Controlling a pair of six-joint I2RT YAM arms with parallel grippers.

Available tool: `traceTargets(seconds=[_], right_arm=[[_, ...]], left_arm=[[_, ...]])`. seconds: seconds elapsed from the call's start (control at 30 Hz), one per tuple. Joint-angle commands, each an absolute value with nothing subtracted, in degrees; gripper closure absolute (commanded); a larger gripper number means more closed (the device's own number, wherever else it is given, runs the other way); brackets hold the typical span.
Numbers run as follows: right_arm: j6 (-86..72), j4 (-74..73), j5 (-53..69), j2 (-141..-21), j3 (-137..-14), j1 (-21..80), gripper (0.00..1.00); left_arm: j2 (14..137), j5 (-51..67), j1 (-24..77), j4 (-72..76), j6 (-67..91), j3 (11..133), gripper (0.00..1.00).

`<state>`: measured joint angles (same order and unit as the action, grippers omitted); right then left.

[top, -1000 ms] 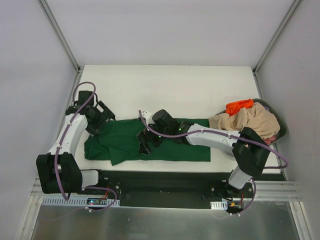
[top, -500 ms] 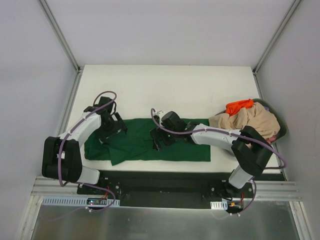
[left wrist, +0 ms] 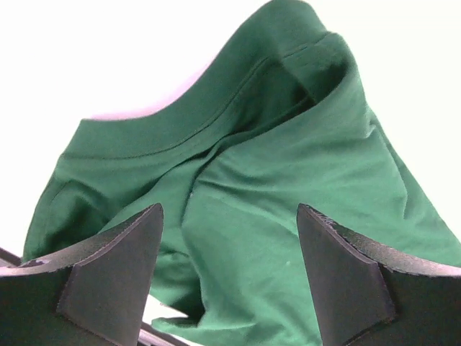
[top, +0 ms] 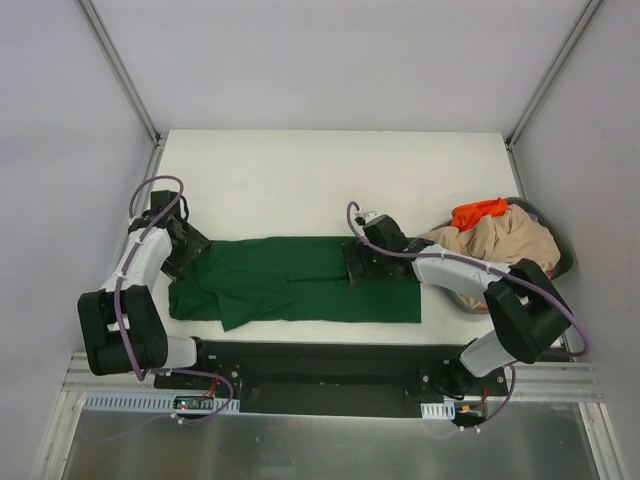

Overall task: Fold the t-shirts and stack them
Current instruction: Fold the other side of the tshirt into a rectangle

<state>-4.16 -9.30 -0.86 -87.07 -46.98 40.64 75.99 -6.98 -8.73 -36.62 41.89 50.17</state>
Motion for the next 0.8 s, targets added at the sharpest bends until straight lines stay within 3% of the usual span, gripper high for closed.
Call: traceTargets(seconds=[0.0, 0.27, 0.43, 0.7, 0.73, 0.77], right_arm=[[-3.3, -8.6, -1.3, -87.8, -47.0, 39.6, 0.04], [-4.0, -8.6, 1.5, -90.0, -46.8, 35.6, 0.04], [-3.9, -8.6, 1.8, -90.5, -46.8, 35.1, 0.04], [-3.7, -9.4, 1.1, -90.7, -46.7, 34.3, 0.04], [-3.7, -9.5, 1.1, -90.8, -46.6, 34.0, 0.04], [-3.8, -9.7, 1.1, -90.8, -46.6, 33.9, 0.04]], left_arm=[[78.7, -7.0, -9.3, -31.0, 38.1, 50.5, 0.28], [86.2, -9.2, -10.7, -29.3, 36.5, 54.0, 0.33], [90.3, -6.4, -11.0, -27.2, 35.0, 57.4, 0.43], [96.9, -3.4, -12.5, -27.4, 33.7, 63.7, 0.5], [98.0, -2.7, -12.6, -27.4, 33.5, 64.3, 0.57], [98.9, -2.1, -12.7, -27.4, 33.6, 64.8, 0.75]])
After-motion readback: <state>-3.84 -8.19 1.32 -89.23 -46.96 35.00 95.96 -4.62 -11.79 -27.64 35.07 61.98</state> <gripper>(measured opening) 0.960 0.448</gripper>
